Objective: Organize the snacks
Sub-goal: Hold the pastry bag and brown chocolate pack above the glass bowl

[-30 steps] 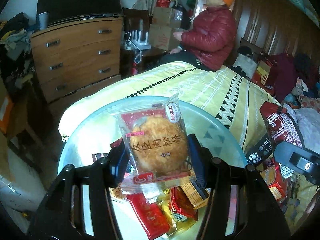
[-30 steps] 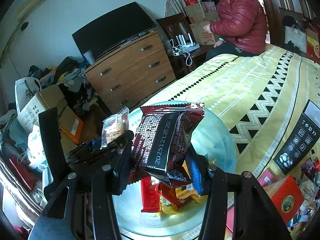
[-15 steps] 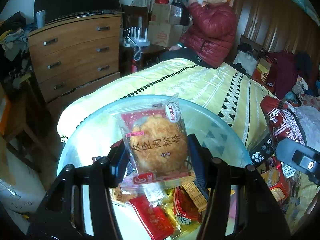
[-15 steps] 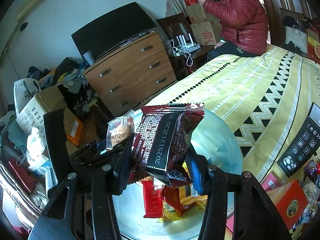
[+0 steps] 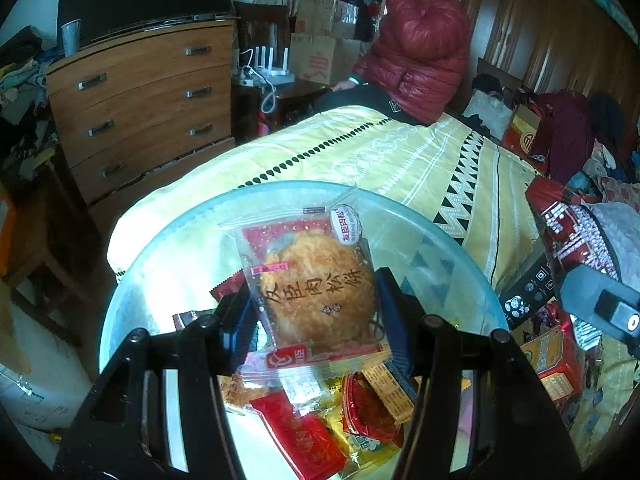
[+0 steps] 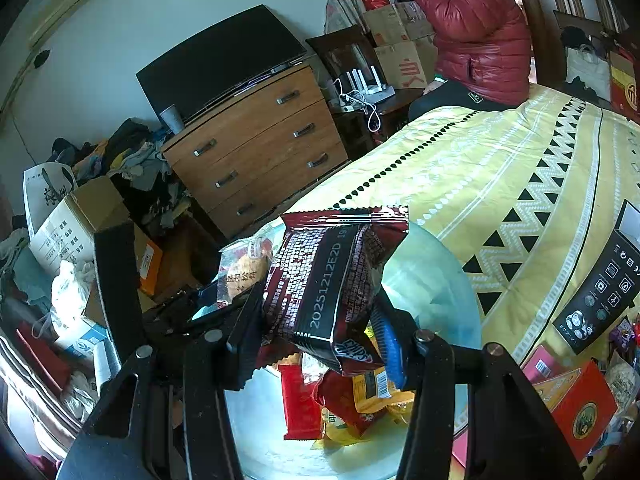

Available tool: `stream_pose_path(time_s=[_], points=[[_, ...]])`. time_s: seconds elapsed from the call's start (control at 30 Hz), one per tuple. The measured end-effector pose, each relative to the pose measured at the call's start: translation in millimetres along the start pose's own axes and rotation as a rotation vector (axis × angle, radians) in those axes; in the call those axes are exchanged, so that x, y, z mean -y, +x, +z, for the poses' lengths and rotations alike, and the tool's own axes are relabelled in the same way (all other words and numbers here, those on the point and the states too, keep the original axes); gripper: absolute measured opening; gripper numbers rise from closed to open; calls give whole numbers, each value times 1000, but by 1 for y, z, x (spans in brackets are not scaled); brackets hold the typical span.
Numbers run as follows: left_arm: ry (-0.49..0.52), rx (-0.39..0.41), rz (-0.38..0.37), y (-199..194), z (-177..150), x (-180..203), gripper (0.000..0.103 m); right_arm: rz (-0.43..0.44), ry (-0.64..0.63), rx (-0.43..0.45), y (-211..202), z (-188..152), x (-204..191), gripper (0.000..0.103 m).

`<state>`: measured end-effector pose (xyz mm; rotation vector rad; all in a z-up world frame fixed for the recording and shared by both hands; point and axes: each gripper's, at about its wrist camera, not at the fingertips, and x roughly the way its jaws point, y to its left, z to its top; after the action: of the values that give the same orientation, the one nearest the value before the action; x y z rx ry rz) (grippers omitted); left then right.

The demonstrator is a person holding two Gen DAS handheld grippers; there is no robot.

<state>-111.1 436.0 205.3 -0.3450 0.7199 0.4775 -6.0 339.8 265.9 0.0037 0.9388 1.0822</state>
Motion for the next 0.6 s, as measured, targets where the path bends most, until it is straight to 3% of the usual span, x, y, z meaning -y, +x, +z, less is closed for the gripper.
stream_pose_path(time_s=[0.6], points=[[0, -19, 2, 9, 2, -1, 56, -37, 41, -31, 9, 0, 19, 54]])
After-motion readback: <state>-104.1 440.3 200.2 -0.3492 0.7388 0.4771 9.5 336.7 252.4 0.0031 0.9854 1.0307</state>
